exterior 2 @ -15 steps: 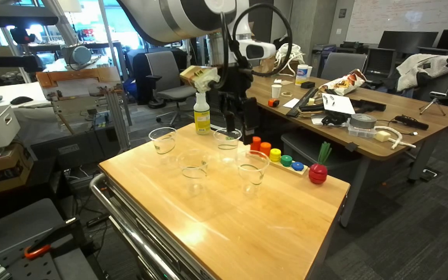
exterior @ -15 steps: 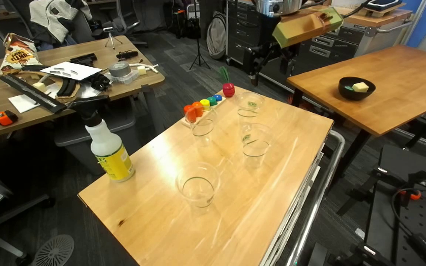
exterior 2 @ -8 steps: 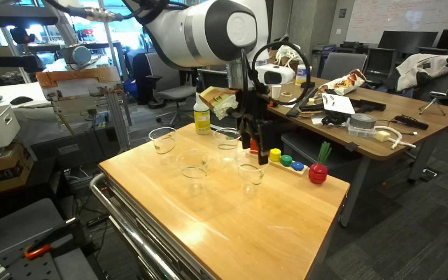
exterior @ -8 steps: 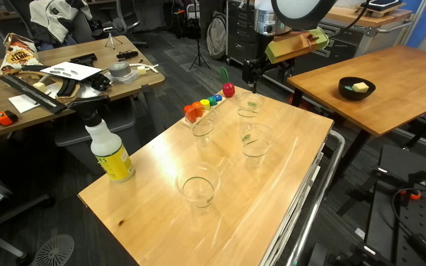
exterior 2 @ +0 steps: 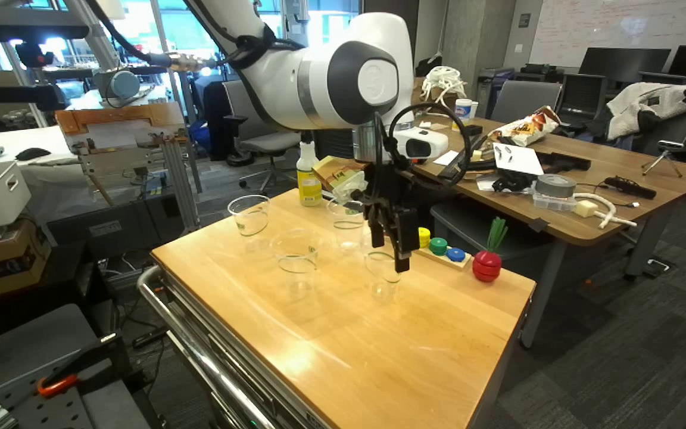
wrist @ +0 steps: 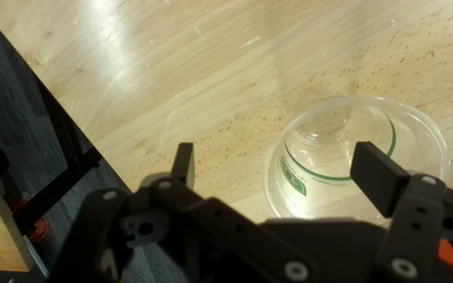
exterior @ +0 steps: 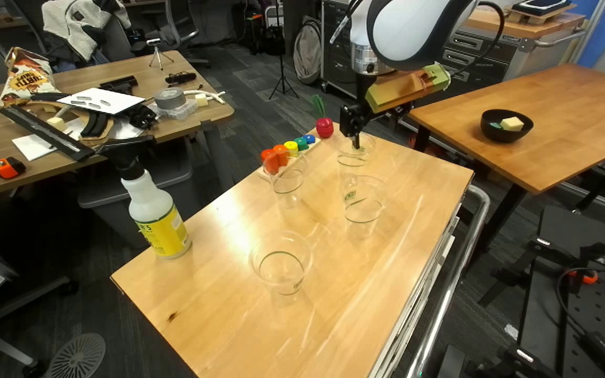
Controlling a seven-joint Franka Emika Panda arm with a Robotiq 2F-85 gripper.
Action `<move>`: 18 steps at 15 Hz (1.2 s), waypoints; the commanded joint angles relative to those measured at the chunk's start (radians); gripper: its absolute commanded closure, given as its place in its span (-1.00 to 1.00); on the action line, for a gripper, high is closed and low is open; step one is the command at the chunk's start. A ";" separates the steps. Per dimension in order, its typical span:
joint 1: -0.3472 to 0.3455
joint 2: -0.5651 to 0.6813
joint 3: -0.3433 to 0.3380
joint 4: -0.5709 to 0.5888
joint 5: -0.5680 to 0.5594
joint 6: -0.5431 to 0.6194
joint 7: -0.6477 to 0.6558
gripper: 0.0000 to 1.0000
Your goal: Stack the four clear cups together
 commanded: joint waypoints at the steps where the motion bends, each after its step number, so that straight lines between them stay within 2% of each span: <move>1: 0.040 0.043 -0.033 0.040 0.015 -0.001 0.020 -0.65; 2: 0.044 0.049 -0.036 0.039 0.014 0.001 0.022 -0.44; 3: 0.046 0.057 -0.039 0.037 0.018 0.004 0.026 -0.41; 4: 0.047 0.062 -0.041 0.036 0.022 0.002 0.028 -0.28; 5: 0.048 0.068 -0.041 0.034 0.032 0.006 0.036 -0.08; 10: 0.056 0.090 -0.048 0.042 0.069 0.006 0.094 0.69; 14: 0.062 0.087 -0.052 0.050 0.074 0.002 0.135 0.91; 15: 0.062 0.083 -0.051 0.051 0.074 0.002 0.143 0.83; 18: 0.065 0.068 -0.053 0.045 0.071 -0.002 0.161 0.81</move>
